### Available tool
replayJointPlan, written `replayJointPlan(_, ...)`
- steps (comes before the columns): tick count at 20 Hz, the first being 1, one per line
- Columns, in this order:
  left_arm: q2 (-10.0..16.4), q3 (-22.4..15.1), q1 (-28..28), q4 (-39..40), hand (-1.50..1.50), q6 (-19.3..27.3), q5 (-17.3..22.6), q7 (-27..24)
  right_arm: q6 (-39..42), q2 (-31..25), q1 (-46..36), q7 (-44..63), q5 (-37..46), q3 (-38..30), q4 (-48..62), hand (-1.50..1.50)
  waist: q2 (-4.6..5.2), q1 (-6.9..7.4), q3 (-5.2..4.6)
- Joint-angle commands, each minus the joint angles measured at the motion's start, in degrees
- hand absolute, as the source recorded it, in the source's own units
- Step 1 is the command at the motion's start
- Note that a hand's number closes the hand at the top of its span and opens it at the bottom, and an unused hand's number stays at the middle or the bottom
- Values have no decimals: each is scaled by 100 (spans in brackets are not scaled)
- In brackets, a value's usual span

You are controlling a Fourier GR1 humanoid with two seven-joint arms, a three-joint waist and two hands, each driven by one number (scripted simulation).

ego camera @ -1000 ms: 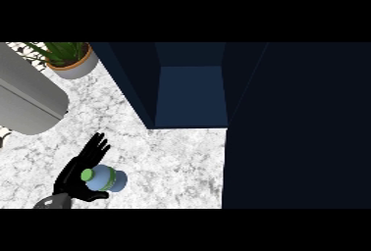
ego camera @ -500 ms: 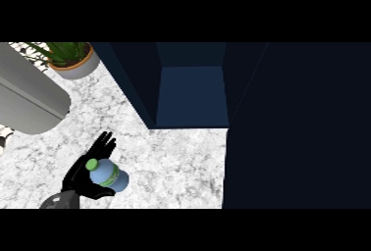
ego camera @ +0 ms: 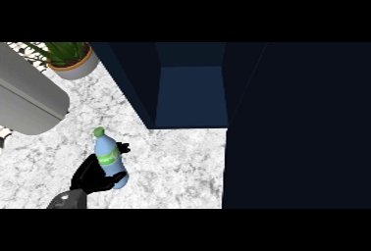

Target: Pick up the bottled water, place it into the cabinet and close the cabinet

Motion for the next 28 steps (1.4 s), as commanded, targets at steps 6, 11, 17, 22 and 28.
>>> replayJointPlan(6,-386,-324,21,41,150,-696,-19,-407,29,-100,-101,24,-131,-140,82,-150,38,4,-72)
replayJointPlan(11,-293,-177,165,-130,150,-454,182,-586,10,-155,-141,99,-176,-215,67,-150,36,23,-71)
replayJointPlan(17,-103,735,243,-167,150,698,906,-682,132,-266,-120,57,-341,-345,77,-150,37,43,-69)
replayJointPlan(22,-10,1055,-122,39,150,452,1399,-560,-70,-86,58,75,-171,-64,-60,-150,34,0,-71)
replayJointPlan(28,-174,897,250,-856,150,295,1867,327,214,-226,-20,-566,-146,-251,588,-150,14,54,-60)
